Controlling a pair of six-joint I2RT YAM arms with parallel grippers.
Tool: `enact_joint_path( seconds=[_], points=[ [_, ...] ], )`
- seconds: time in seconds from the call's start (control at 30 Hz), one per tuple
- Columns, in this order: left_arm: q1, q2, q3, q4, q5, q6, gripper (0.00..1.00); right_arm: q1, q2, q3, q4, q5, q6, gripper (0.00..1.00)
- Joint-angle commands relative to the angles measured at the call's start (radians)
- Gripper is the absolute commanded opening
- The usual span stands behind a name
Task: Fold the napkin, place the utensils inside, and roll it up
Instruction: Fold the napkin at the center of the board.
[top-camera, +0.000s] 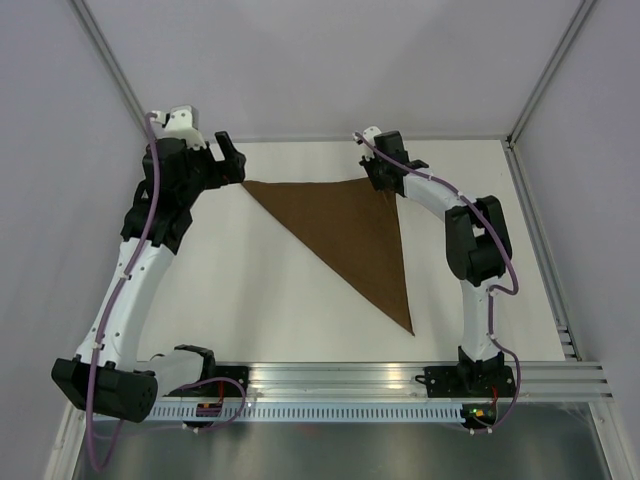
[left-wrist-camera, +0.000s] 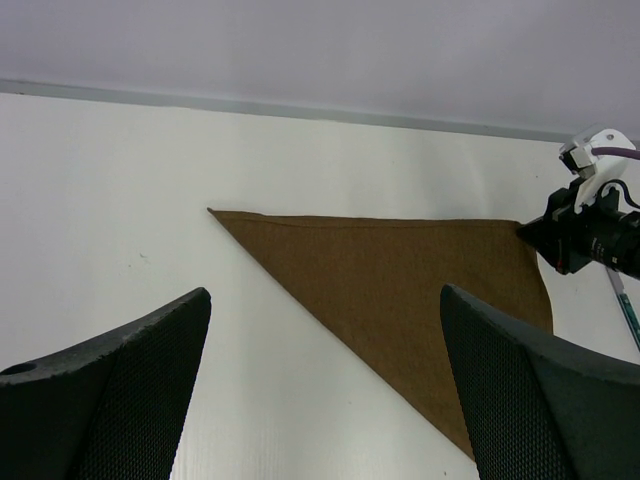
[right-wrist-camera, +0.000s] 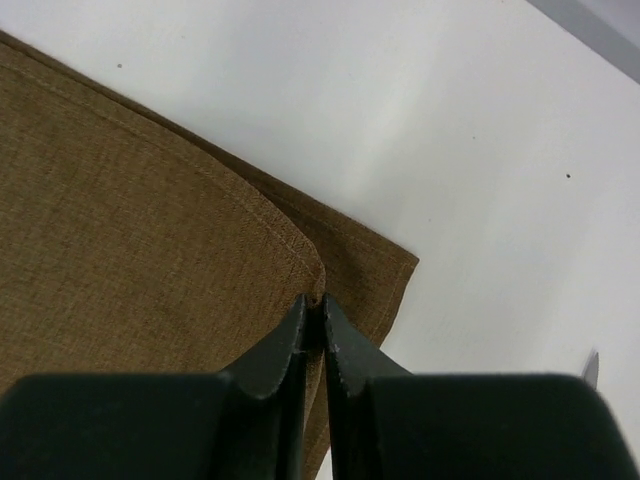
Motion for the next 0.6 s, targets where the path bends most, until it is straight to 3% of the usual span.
enact_joint_path(
  seconds=[0.0, 0.13, 0.17, 0.27, 0.57],
  points=[
    [0.002, 0.005, -0.017, 0.044, 0.015, 0.005, 1.00, -0.017, 0.024, 0.014, 0.019, 0.055, 0.001, 0.17],
    [0.002, -0.003, -0.048, 0.069, 0.018, -0.016, 1.00, -0.028, 0.050, 0.040, 0.016, 0.075, 0.004, 0.35],
    [0.001, -0.004, -0.057, 0.080, 0.023, -0.034, 1.00, -0.031, 0.062, 0.049, 0.013, 0.088, 0.004, 0.44],
    [0.001, -0.015, -0.103, 0.126, 0.038, -0.070, 1.00, -0.045, 0.081, 0.089, -0.009, 0.098, 0.005, 0.53],
    [0.001, -0.017, -0.246, 0.277, 0.104, -0.179, 1.00, -0.123, 0.012, 0.072, -0.107, 0.066, 0.045, 0.50]
  ],
)
